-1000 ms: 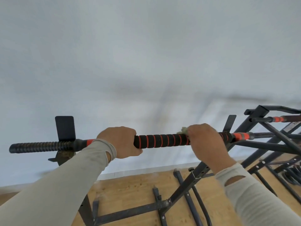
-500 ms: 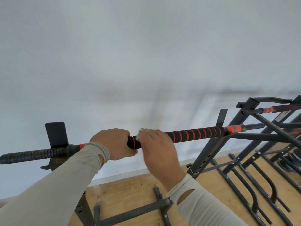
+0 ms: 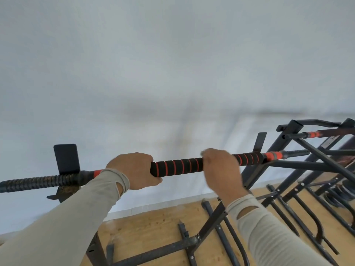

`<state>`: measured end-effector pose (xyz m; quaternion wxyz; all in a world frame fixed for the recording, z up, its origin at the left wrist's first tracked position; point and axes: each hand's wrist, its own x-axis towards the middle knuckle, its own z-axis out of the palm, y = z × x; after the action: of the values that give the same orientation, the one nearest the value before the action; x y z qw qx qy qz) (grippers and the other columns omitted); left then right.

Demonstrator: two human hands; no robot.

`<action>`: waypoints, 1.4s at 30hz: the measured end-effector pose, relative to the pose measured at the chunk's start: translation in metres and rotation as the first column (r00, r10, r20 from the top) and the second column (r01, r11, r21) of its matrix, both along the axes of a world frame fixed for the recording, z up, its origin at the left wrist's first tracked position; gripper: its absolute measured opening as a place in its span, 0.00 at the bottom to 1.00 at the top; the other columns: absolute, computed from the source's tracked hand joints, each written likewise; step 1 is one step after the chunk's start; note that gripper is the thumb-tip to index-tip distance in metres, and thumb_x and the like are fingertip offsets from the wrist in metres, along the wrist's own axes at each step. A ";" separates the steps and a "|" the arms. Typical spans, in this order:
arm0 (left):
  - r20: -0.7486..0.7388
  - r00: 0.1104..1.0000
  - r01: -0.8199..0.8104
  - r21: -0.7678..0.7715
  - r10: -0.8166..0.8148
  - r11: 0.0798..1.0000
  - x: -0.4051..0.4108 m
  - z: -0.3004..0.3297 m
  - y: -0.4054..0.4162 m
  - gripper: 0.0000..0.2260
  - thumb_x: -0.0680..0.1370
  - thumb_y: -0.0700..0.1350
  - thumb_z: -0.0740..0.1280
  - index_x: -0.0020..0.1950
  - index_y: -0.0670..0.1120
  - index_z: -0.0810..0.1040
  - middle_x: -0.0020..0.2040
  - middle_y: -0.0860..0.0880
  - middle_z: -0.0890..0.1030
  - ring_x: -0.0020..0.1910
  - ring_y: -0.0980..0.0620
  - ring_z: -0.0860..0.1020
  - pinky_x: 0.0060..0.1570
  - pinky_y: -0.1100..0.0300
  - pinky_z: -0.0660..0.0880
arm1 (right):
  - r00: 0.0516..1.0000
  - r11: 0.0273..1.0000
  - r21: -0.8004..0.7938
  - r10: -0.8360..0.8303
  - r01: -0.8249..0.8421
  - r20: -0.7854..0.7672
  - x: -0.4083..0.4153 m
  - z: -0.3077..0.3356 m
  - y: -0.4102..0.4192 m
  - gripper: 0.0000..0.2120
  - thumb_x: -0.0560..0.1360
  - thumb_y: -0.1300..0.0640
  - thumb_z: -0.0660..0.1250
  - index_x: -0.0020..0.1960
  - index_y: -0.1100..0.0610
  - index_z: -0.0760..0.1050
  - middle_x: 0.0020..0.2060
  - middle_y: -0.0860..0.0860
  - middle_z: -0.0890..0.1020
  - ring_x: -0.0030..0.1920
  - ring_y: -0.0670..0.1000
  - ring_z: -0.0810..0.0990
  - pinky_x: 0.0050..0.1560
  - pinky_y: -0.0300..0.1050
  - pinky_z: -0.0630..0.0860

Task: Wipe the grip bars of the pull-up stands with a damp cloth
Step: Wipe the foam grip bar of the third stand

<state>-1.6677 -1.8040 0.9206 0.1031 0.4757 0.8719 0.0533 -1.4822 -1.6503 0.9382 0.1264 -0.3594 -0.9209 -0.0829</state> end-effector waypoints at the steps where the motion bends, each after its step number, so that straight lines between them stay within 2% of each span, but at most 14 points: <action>1: -0.005 1.000 -0.003 0.000 0.003 1.000 0.001 0.001 0.000 0.16 0.71 0.67 0.67 0.42 0.54 0.72 0.39 0.55 0.79 0.38 0.54 0.79 0.39 0.58 0.74 | 0.998 0.999 -0.015 0.046 -0.047 -0.044 -0.013 -0.005 -0.019 0.11 0.70 0.65 0.64 0.35 0.51 0.67 0.27 0.46 0.70 0.30 0.50 0.73 0.29 0.43 0.69; 3: -0.019 1.000 -0.010 0.009 0.010 1.000 0.002 0.002 0.000 0.17 0.70 0.66 0.66 0.40 0.53 0.72 0.38 0.54 0.79 0.36 0.53 0.79 0.37 0.58 0.72 | 0.973 0.980 -0.011 0.193 -0.196 -0.129 -0.035 -0.014 -0.053 0.11 0.67 0.65 0.64 0.34 0.51 0.67 0.27 0.45 0.70 0.31 0.52 0.73 0.28 0.44 0.66; 6: -0.029 0.999 -0.017 0.016 0.017 1.000 0.002 0.001 -0.001 0.19 0.70 0.67 0.65 0.38 0.52 0.71 0.36 0.54 0.79 0.34 0.52 0.77 0.35 0.58 0.71 | 0.880 0.899 0.006 0.429 -0.437 -0.202 -0.039 -0.028 -0.063 0.10 0.74 0.62 0.61 0.47 0.51 0.79 0.42 0.46 0.82 0.44 0.51 0.80 0.51 0.47 0.77; 8: -0.023 1.000 -0.009 0.007 0.009 1.000 0.001 0.001 -0.001 0.18 0.70 0.67 0.65 0.39 0.53 0.72 0.37 0.54 0.79 0.36 0.53 0.78 0.37 0.58 0.73 | 0.883 0.895 0.034 0.445 -0.445 -0.150 -0.027 -0.021 -0.042 0.15 0.78 0.60 0.57 0.54 0.47 0.79 0.45 0.44 0.83 0.46 0.50 0.81 0.54 0.48 0.78; 13: 0.004 1.000 0.014 0.008 -0.014 1.000 -0.001 0.000 0.000 0.17 0.70 0.68 0.66 0.42 0.55 0.72 0.39 0.56 0.79 0.38 0.55 0.79 0.40 0.57 0.75 | 0.988 0.998 0.036 0.041 -0.047 0.147 0.037 0.007 0.054 0.09 0.80 0.58 0.64 0.57 0.47 0.77 0.39 0.44 0.79 0.40 0.48 0.79 0.44 0.47 0.83; 15: 0.008 1.000 0.019 0.008 -0.019 1.000 -0.002 -0.001 -0.001 0.17 0.70 0.69 0.66 0.43 0.55 0.73 0.39 0.55 0.80 0.38 0.55 0.79 0.41 0.57 0.76 | 0.989 0.991 0.049 -0.127 0.123 0.078 0.068 0.013 0.082 0.05 0.82 0.55 0.63 0.50 0.51 0.77 0.35 0.44 0.77 0.37 0.48 0.77 0.43 0.50 0.84; 17: 0.009 1.000 0.026 0.005 -0.026 1.000 -0.001 0.001 0.000 0.18 0.71 0.69 0.66 0.42 0.56 0.72 0.39 0.55 0.79 0.37 0.56 0.79 0.40 0.58 0.75 | 0.979 0.979 -0.050 -0.198 0.195 -0.050 0.076 0.019 0.088 0.14 0.84 0.51 0.57 0.42 0.52 0.74 0.33 0.47 0.77 0.35 0.50 0.78 0.41 0.52 0.82; 23: 0.018 0.999 0.044 -0.040 -0.043 0.998 0.007 0.014 -0.002 0.24 0.70 0.73 0.65 0.52 0.56 0.71 0.46 0.57 0.78 0.42 0.56 0.78 0.46 0.57 0.76 | 0.967 0.989 -0.139 -0.080 0.047 -0.241 0.050 -0.001 0.061 0.16 0.84 0.55 0.57 0.38 0.52 0.72 0.32 0.45 0.77 0.35 0.46 0.76 0.36 0.43 0.73; 27: -0.116 0.988 0.109 0.089 -0.098 0.990 0.027 0.015 0.023 0.31 0.71 0.75 0.60 0.66 0.57 0.69 0.57 0.59 0.75 0.54 0.53 0.75 0.54 0.55 0.73 | 0.951 0.985 -0.172 -0.054 0.001 -0.304 0.052 -0.007 0.067 0.12 0.84 0.54 0.58 0.43 0.51 0.73 0.34 0.44 0.76 0.38 0.47 0.75 0.41 0.43 0.72; 29: -0.145 0.984 0.114 0.063 -0.104 0.991 0.032 0.009 0.036 0.30 0.71 0.76 0.58 0.62 0.56 0.72 0.54 0.58 0.76 0.53 0.52 0.76 0.54 0.54 0.73 | 0.954 0.987 -0.161 -0.023 -0.027 -0.300 0.050 -0.008 0.063 0.10 0.84 0.55 0.59 0.46 0.52 0.75 0.36 0.45 0.78 0.40 0.50 0.76 0.46 0.46 0.77; 33: -0.133 0.990 0.036 0.002 -0.036 0.999 0.035 0.004 0.043 0.23 0.71 0.75 0.60 0.42 0.55 0.69 0.38 0.55 0.77 0.37 0.55 0.77 0.40 0.57 0.73 | 0.944 0.988 -0.143 0.014 -0.065 -0.331 0.040 -0.006 0.042 0.12 0.84 0.54 0.59 0.46 0.52 0.77 0.35 0.44 0.78 0.39 0.47 0.77 0.45 0.46 0.79; 37: -0.201 0.980 0.002 0.044 0.007 0.999 0.040 0.003 0.043 0.22 0.71 0.72 0.59 0.40 0.53 0.68 0.34 0.54 0.77 0.33 0.54 0.76 0.35 0.57 0.69 | 0.932 0.960 -0.104 0.220 -0.259 -0.287 -0.001 -0.013 -0.006 0.11 0.77 0.59 0.59 0.38 0.50 0.72 0.33 0.45 0.76 0.36 0.49 0.76 0.43 0.47 0.79; 40: -0.290 0.957 0.017 0.044 -0.004 0.999 0.041 -0.002 0.042 0.16 0.74 0.65 0.57 0.41 0.52 0.69 0.33 0.54 0.75 0.31 0.53 0.74 0.33 0.58 0.67 | 0.802 0.853 -0.060 0.462 -0.519 -0.379 -0.015 -0.031 -0.029 0.09 0.78 0.62 0.61 0.48 0.54 0.80 0.46 0.49 0.85 0.50 0.52 0.82 0.61 0.48 0.76; 42: -0.278 0.961 0.014 0.059 0.003 0.998 0.040 -0.004 0.042 0.20 0.73 0.69 0.58 0.41 0.53 0.69 0.32 0.54 0.76 0.31 0.54 0.75 0.34 0.58 0.69 | 0.774 0.820 0.009 0.544 -0.572 -0.324 -0.008 -0.031 -0.009 0.10 0.79 0.62 0.62 0.53 0.54 0.81 0.50 0.49 0.85 0.52 0.52 0.82 0.60 0.48 0.77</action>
<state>-1.6275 -1.7625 0.9163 -0.0344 0.4838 0.8744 0.0122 -1.4901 -1.6595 0.9076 0.2729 -0.0836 -0.9566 0.0577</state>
